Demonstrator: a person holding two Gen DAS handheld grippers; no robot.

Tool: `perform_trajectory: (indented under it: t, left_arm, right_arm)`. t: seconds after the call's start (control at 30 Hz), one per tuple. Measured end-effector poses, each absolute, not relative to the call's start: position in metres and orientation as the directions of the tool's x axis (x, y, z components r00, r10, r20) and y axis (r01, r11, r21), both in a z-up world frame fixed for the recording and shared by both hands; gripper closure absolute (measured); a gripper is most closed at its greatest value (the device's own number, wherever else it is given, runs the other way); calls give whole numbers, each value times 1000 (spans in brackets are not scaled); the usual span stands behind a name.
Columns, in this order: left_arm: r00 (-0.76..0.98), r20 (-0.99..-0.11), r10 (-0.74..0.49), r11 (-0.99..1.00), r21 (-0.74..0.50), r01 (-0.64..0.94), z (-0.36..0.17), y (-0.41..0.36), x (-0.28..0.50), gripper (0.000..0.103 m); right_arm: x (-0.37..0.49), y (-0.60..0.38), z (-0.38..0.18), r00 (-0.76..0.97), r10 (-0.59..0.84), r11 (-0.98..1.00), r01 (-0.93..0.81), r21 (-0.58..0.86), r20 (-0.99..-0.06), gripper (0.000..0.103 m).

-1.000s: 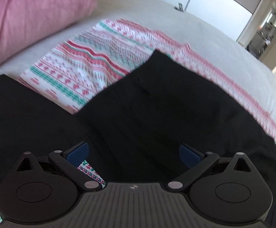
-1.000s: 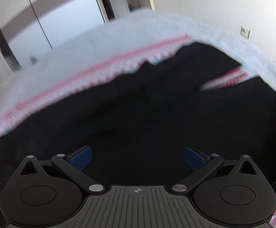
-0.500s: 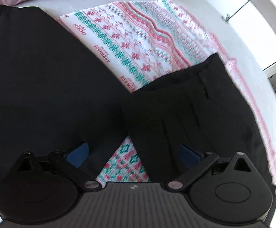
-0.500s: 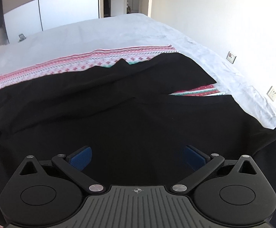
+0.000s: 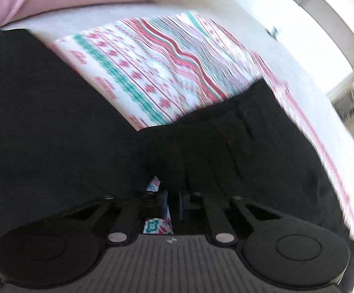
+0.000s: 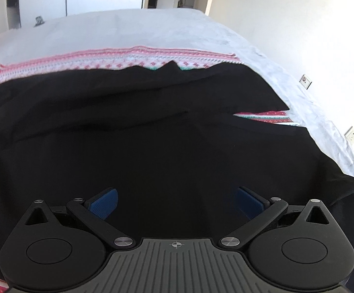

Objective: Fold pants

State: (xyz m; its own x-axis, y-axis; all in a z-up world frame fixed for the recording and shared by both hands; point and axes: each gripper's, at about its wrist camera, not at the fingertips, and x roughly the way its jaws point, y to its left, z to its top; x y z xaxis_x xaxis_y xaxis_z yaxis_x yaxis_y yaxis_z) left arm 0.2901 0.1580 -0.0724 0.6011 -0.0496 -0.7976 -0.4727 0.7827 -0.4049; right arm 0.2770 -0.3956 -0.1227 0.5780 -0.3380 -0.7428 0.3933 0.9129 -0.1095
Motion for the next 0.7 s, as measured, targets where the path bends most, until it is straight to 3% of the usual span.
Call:
perform_trajectory:
  t: [0.27,0.6,0.63,0.7]
  left_arm:
    - [675,-737,8,702,-477,-529,-54,186,278,98]
    - [643,-762,80,745,-383,-546,-53,196,277,97]
    - [626,-776,77,781,-344,-522,-54,190,281,96]
    - [566,-819,89,862,-221,-455,-57,177,292,81]
  right_arm:
    - [287,-403,-148,485,-361,905,388,-174,-796,0]
    - [284,-424,-160,428,-363,883,442,-159,-828,0]
    - [283,-424,-159,429,-364,882,443,-158,-827,0]
    - [282,-420,-157,435,-368,884,438,-164,-822,0]
